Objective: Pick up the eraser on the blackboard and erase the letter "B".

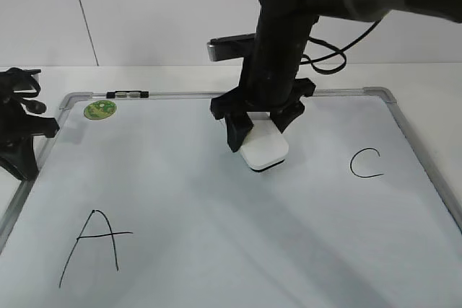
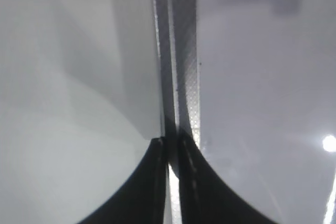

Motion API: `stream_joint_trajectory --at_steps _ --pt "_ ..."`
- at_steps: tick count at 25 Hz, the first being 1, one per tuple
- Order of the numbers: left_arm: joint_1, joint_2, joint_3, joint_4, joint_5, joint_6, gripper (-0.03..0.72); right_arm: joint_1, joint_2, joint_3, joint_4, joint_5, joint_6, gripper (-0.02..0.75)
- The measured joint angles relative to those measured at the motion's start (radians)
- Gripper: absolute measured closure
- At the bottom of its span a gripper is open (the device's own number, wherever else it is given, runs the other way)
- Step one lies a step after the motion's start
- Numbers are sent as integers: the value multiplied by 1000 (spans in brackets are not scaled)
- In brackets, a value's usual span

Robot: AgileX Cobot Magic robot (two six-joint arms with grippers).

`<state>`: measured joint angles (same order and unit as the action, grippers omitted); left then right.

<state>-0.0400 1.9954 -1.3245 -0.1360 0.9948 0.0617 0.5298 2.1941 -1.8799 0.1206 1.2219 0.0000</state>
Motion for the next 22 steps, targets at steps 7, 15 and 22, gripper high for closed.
stream_joint_trajectory --at_steps 7,15,22 --pt "0 0 0 0 0 0 670 -29 -105 0 -26 4 14 189" --pt "0 0 -1 0 0 0 670 -223 -287 98 -40 10 37 189" --pt "0 0 -1 0 0 0 670 -454 -500 376 -44 16 48 189"
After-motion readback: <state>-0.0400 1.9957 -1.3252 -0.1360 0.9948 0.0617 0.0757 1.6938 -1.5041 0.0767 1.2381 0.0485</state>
